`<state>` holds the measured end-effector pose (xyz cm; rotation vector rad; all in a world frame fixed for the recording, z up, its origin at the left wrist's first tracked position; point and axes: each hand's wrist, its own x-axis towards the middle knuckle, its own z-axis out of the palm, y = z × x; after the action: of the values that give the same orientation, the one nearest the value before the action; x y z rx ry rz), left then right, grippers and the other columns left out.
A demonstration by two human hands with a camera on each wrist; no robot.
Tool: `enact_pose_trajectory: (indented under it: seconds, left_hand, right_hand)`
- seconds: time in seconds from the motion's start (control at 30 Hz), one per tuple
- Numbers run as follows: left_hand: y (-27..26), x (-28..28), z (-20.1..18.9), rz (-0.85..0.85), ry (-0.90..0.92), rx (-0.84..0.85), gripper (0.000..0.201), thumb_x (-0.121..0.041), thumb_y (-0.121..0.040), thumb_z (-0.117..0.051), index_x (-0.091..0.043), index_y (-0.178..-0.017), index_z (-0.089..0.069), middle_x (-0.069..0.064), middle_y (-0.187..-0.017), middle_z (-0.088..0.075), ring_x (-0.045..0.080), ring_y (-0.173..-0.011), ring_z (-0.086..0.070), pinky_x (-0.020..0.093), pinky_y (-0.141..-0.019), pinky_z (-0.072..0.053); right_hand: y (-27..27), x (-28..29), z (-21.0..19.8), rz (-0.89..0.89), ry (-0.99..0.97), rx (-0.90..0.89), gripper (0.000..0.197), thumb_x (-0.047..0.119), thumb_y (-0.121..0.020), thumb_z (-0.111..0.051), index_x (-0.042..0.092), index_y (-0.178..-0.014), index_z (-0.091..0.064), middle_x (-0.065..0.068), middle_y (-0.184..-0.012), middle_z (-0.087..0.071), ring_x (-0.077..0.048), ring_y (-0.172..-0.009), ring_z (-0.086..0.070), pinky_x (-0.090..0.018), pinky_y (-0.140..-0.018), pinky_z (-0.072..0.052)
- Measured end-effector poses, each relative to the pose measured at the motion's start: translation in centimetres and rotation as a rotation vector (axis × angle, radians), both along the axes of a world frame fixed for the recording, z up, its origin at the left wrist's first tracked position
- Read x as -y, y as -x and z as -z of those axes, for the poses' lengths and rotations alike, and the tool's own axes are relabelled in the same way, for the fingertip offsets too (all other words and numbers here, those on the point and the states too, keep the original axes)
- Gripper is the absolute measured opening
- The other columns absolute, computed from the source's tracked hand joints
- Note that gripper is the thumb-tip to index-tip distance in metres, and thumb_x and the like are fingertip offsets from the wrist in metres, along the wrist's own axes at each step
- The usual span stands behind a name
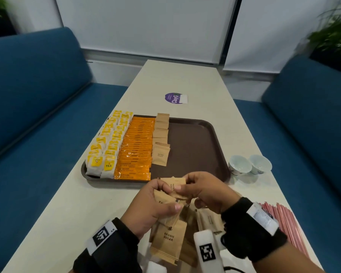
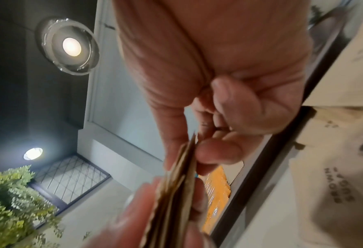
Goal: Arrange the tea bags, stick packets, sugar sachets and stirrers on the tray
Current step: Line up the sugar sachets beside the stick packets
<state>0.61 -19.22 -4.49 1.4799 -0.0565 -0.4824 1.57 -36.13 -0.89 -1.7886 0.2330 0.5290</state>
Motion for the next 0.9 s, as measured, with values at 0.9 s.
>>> enact_pose_trajectory:
  seconds: [0.9]
  left_hand:
    - [-2.3, -3.8, 1.6, -0.138, 0.030, -0.054, 0.059, 0.009, -0.064, -0.077, -0.021, -0.111, -0.058, 0.009, -0.105, -0.068, 0.026, -0.094, -0.067, 0.038, -0.078, -0.056]
  right_hand:
    - [-12.8, -2.4, 0.3, 0.072, 0.400, 0.015, 0.016, 0.000, -0.085, -0.064, 0.012, -0.094, -0.057, -0.009, -0.104, -0.065, -0.014, -0.078, -0.063, -0.021, -0.063, -0.055]
